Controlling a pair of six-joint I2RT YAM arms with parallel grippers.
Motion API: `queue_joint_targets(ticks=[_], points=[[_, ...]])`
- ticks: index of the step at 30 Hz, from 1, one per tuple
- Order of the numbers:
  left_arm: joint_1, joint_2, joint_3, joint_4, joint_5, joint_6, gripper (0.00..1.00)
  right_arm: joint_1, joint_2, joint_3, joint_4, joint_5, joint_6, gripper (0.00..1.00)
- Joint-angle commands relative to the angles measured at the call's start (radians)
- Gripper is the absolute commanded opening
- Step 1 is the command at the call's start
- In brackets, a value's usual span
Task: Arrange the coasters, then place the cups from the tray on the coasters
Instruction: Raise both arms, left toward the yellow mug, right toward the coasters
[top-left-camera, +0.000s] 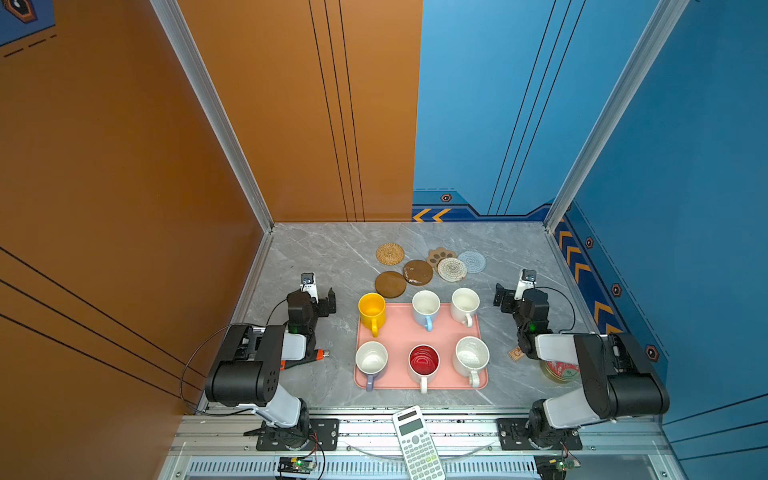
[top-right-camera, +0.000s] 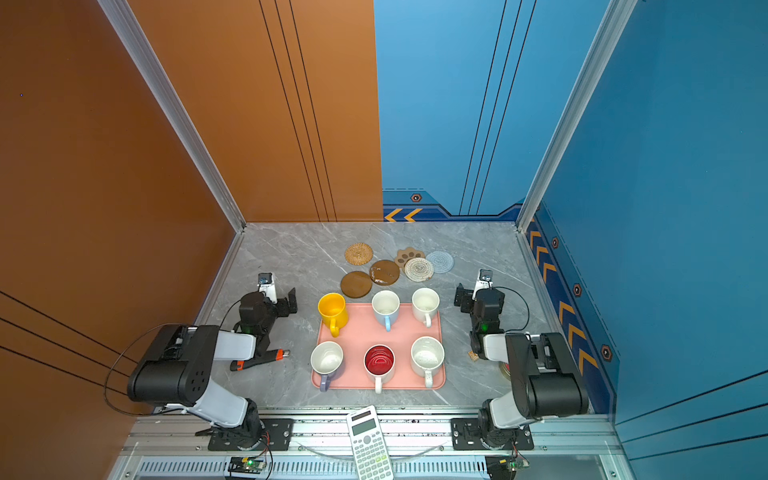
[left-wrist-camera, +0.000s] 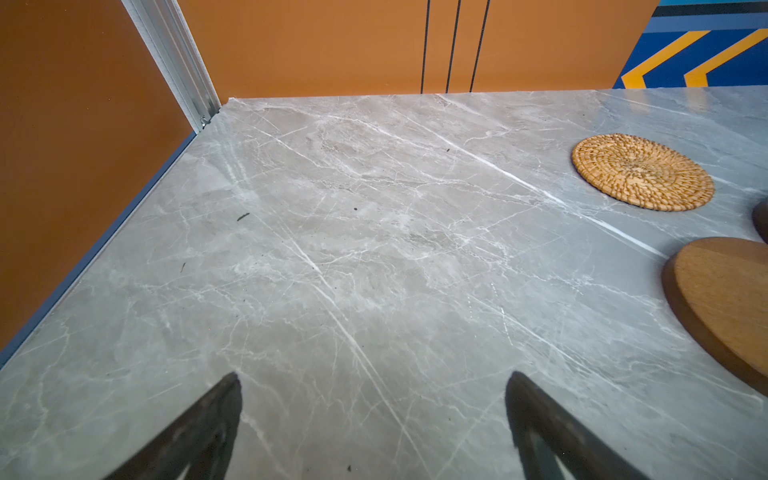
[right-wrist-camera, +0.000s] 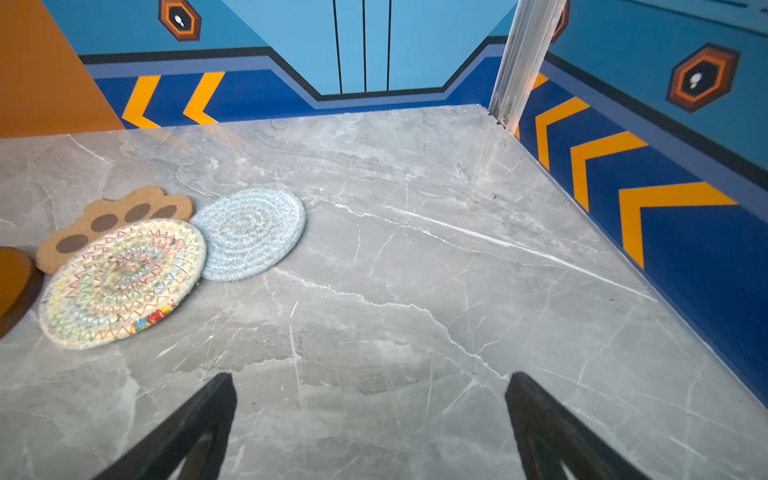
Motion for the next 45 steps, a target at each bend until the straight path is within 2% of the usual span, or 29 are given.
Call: queue_joint_targets(ticks=[1, 8, 12, 16, 20, 23, 28, 32, 35, 37, 41, 43, 45], points=[[-0.013, -0.095, 0.029, -0.086, -0.036, 0.009, 0.96, 0.008, -0.099, 0.048, -0.148, 0.016, -0.009, 0.99], [-0.087, -0.275, 0.123, -0.407, -0.14, -0.004, 0.96, 0.015, -0.258, 0.129, -0.43, -0.032, 0.048, 1.0], [-0.13, -0.353, 0.226, -0.634, -0.123, -0.06, 0.95, 0.026, -0.316, 0.223, -0.622, -0.028, 0.064, 1.0], [-0.149, -0.381, 0.337, -0.832, 0.008, -0.146, 0.94, 0.034, -0.307, 0.365, -0.836, -0.082, 0.083, 1.0], [-0.149, -0.36, 0.461, -1.004, 0.182, -0.233, 0.92, 0.06, -0.224, 0.535, -1.039, -0.097, 0.105, 0.99], [-0.154, -0.348, 0.508, -1.045, 0.306, -0.286, 0.91, 0.085, -0.135, 0.643, -1.139, -0.085, 0.106, 0.99], [-0.164, -0.34, 0.527, -1.04, 0.416, -0.373, 0.87, 0.109, 0.048, 0.817, -1.231, -0.038, 0.143, 0.95], [-0.188, -0.335, 0.539, -1.05, 0.432, -0.402, 0.87, 0.113, 0.235, 0.993, -1.313, -0.059, 0.161, 0.85], [-0.215, -0.328, 0.559, -1.08, 0.408, -0.406, 0.87, 0.115, 0.379, 1.126, -1.354, -0.088, 0.184, 0.69], [-0.231, -0.322, 0.574, -1.091, 0.398, -0.406, 0.87, 0.114, 0.468, 1.213, -1.366, -0.105, 0.202, 0.55], [-0.258, -0.312, 0.596, -1.137, 0.401, -0.4, 0.87, 0.115, 0.618, 1.384, -1.397, -0.135, 0.23, 0.36], [-0.268, -0.307, 0.614, -1.166, 0.393, -0.382, 0.88, 0.116, 0.722, 1.501, -1.438, -0.158, 0.245, 0.31], [-0.272, -0.304, 0.631, -1.2, 0.374, -0.367, 0.87, 0.118, 0.791, 1.583, -1.469, -0.17, 0.256, 0.31]])
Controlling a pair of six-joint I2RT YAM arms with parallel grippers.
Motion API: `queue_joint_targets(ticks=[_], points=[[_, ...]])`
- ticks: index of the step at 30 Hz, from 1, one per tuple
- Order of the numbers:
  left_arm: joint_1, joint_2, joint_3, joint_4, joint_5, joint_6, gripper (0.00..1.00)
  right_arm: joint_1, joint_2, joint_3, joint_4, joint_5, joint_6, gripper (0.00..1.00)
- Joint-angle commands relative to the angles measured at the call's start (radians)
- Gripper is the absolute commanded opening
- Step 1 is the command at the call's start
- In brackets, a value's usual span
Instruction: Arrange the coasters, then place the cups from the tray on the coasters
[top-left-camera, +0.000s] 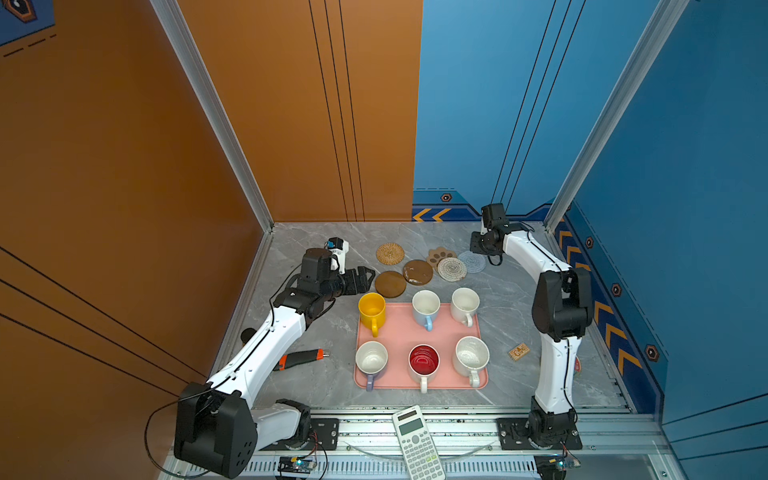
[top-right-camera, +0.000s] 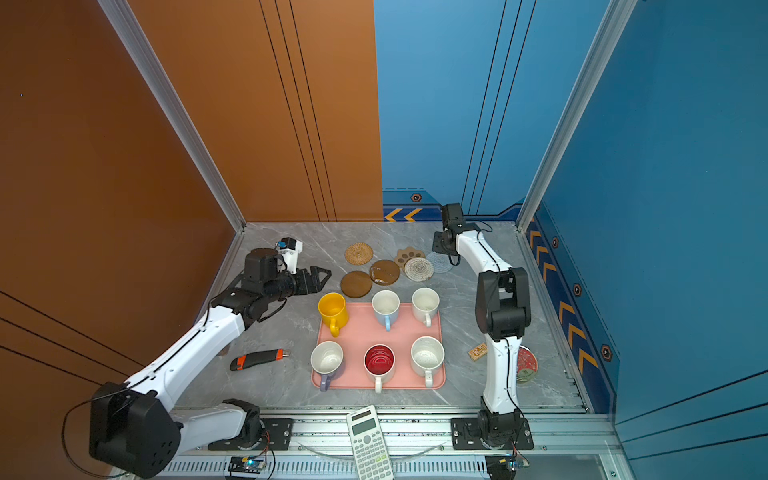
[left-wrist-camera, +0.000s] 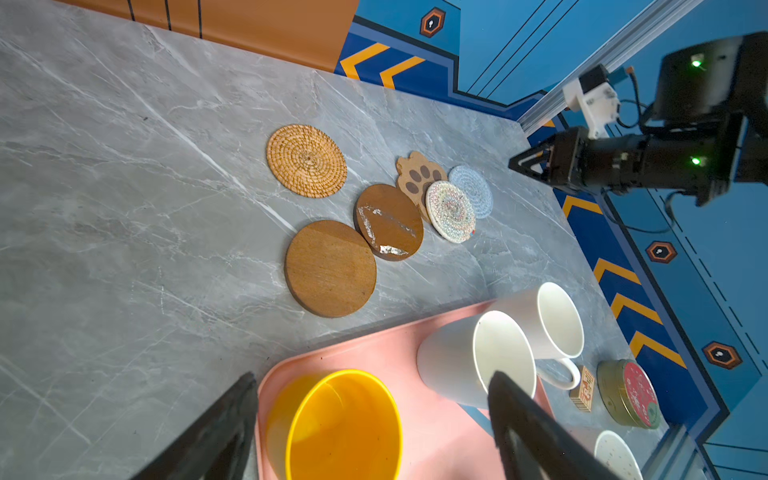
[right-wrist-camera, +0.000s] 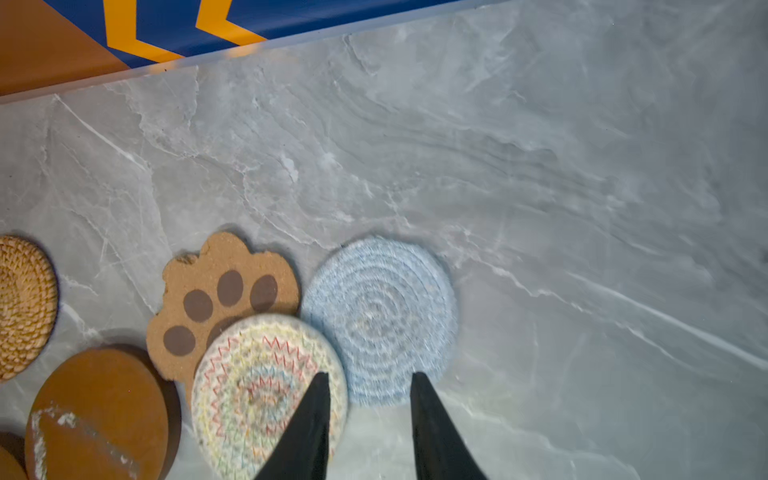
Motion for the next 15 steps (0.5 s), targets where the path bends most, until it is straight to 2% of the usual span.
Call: queue_joint_targets(ticks=[1, 4, 7, 10, 15], points=[[-0.012, 0.009, 0.049, -0.086, -0.012, 0.028, 0.87, 0.011, 0.088, 0.128, -0.105, -0.043, 0.038, 0.3], [-0.02, 0.002, 0.053, -0.103, -0.03, 0.031, 0.87, 0.015, 0.165, 0.21, -0.143, -0.041, 0.049, 0.28], [-0.032, -0.01, 0.041, -0.103, -0.057, 0.025, 0.87, 0.02, 0.213, 0.262, -0.192, 0.014, 0.063, 0.16], [-0.041, -0.016, 0.028, -0.106, -0.09, 0.02, 0.87, 0.029, 0.228, 0.258, -0.201, 0.092, 0.062, 0.15], [-0.045, -0.014, 0.023, -0.112, -0.094, 0.017, 0.87, 0.025, 0.259, 0.26, -0.22, 0.113, 0.062, 0.15]])
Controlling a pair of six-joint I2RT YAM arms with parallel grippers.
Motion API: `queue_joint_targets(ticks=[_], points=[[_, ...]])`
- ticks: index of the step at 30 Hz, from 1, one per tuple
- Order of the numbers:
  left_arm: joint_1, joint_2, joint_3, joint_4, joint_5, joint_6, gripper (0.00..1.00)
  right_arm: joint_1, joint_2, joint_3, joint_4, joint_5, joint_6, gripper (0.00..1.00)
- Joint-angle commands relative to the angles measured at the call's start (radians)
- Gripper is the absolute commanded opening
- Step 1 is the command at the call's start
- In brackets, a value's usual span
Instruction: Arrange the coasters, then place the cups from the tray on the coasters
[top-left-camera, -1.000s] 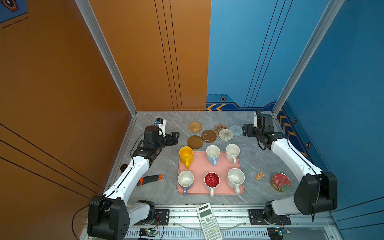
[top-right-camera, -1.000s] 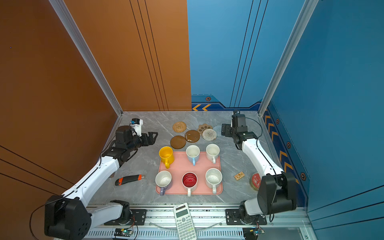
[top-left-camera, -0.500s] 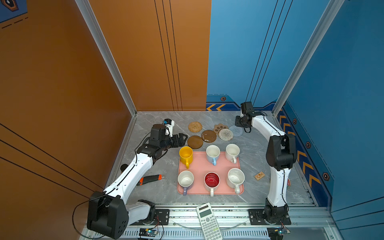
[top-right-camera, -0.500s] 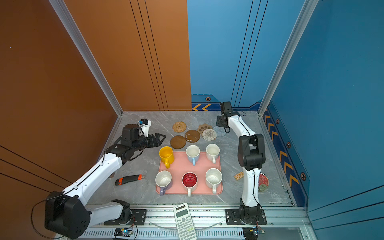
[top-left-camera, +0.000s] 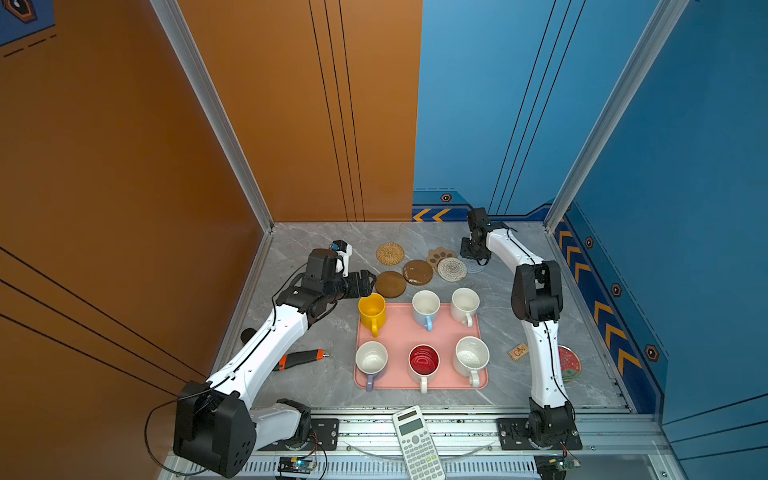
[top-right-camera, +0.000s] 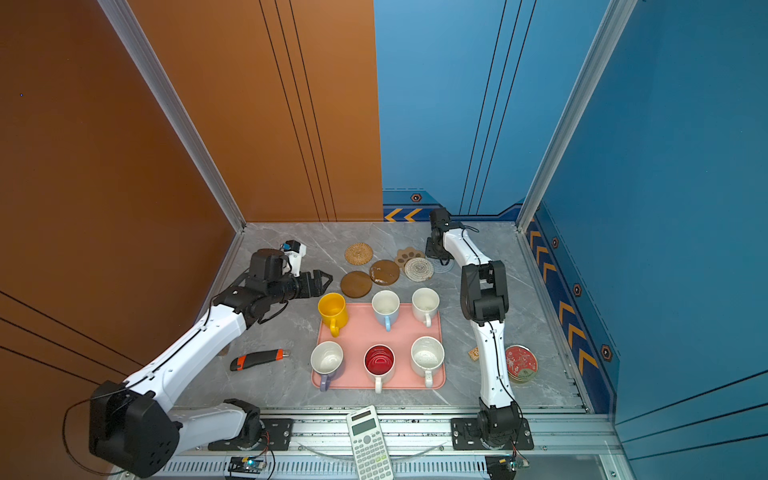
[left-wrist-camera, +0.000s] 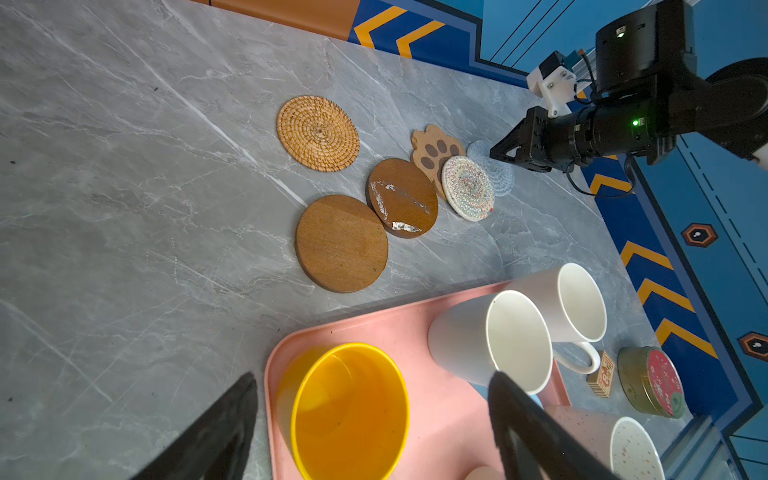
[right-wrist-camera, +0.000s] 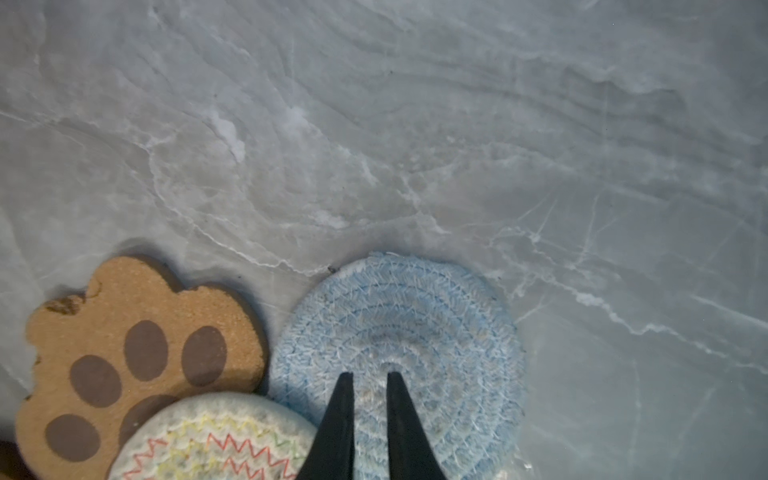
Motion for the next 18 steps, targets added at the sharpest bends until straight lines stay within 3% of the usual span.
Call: queue_joint_targets(ticks=[1, 18], points=[[-0.012, -0.015, 0.002, -0.024, -0.027, 0.007, 0.87, -0.005, 0.028, 0.032, -0.061, 0.048, 0.014, 0.15], [-0.033, -0.022, -0.015, -0.034, -0.032, 0.009, 0.87, -0.067, 0.011, -0.058, -0.112, -0.067, 0.046, 0.08]])
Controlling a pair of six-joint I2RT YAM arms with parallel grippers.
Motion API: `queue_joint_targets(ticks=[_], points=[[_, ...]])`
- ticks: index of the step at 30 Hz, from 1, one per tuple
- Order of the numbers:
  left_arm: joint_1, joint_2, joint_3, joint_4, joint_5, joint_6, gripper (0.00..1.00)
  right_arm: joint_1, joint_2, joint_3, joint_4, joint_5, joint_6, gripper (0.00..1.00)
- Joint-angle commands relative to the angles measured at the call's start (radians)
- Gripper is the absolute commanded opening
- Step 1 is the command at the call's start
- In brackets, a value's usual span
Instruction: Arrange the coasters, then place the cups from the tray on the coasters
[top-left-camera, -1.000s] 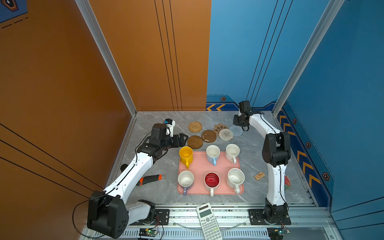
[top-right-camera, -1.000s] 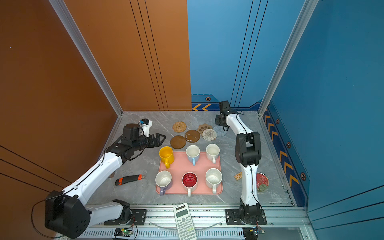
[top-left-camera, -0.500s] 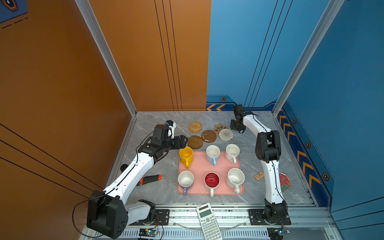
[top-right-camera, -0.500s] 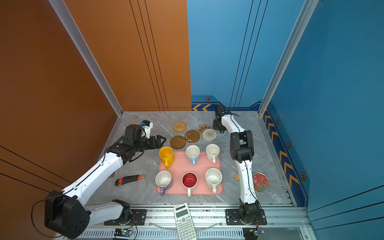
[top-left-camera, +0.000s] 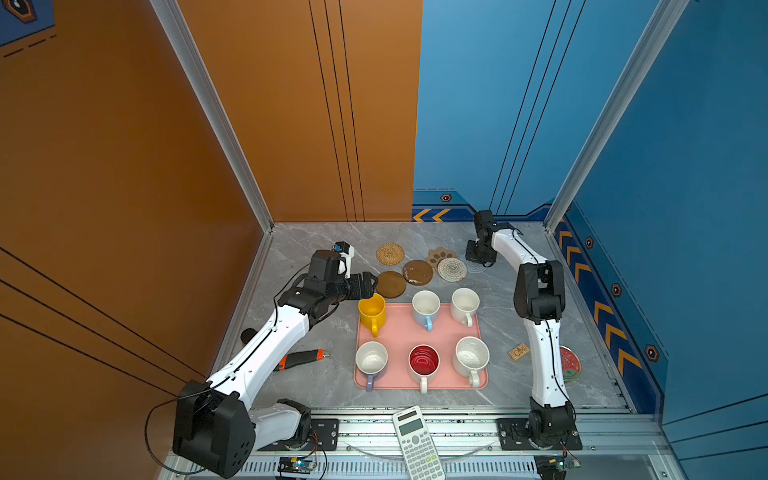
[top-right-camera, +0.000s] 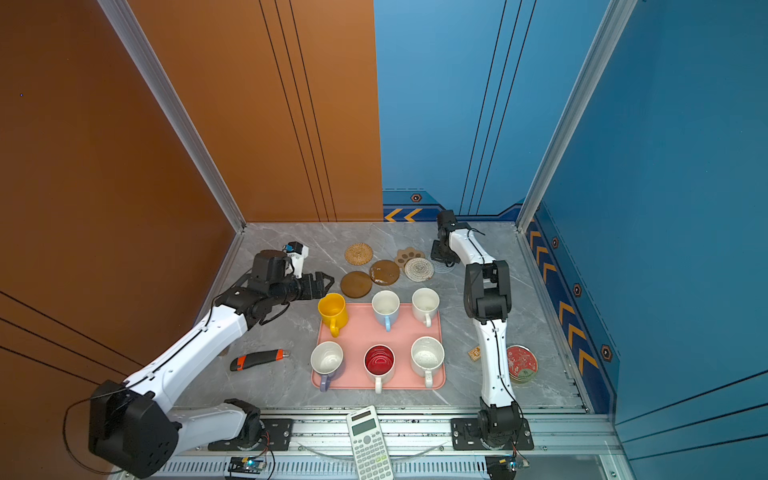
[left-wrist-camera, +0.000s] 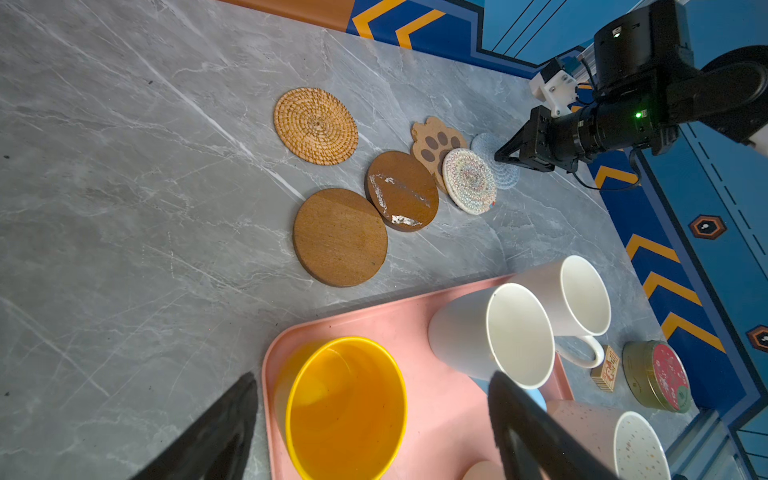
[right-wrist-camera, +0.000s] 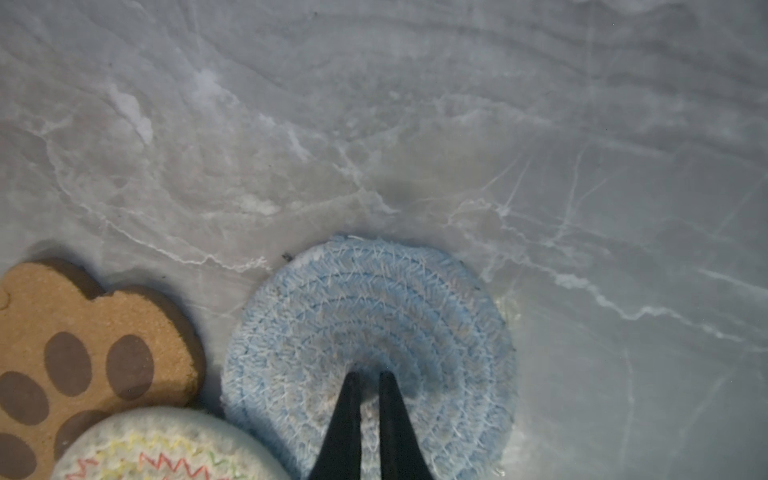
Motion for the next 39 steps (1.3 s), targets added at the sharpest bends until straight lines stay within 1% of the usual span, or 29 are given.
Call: queue_joint_targets(ticks=[1, 6, 15, 30, 39], points=[[-0.008, -0.025, -0.014, -0.028, -0.015, 0.009, 0.87, -0.017, -0.016, -0.075, -0.071, -0.002, 0.015, 0.08], [-0.012, -0.036, -0.022, -0.026, -0.003, 0.011, 0.87, -0.033, -0.077, -0.178, -0.071, 0.005, 0.004, 0.07], [-0.017, -0.059, -0.044, -0.027, -0.016, 0.016, 0.87, -0.064, -0.175, -0.35, -0.056, 0.01, -0.024, 0.08], [-0.023, -0.074, -0.055, -0.028, -0.023, 0.014, 0.87, -0.112, -0.245, -0.437, -0.054, 0.005, -0.041, 0.07], [-0.025, -0.078, -0.055, -0.028, -0.024, 0.013, 0.87, -0.127, -0.255, -0.435, -0.051, -0.027, -0.046, 0.07]])
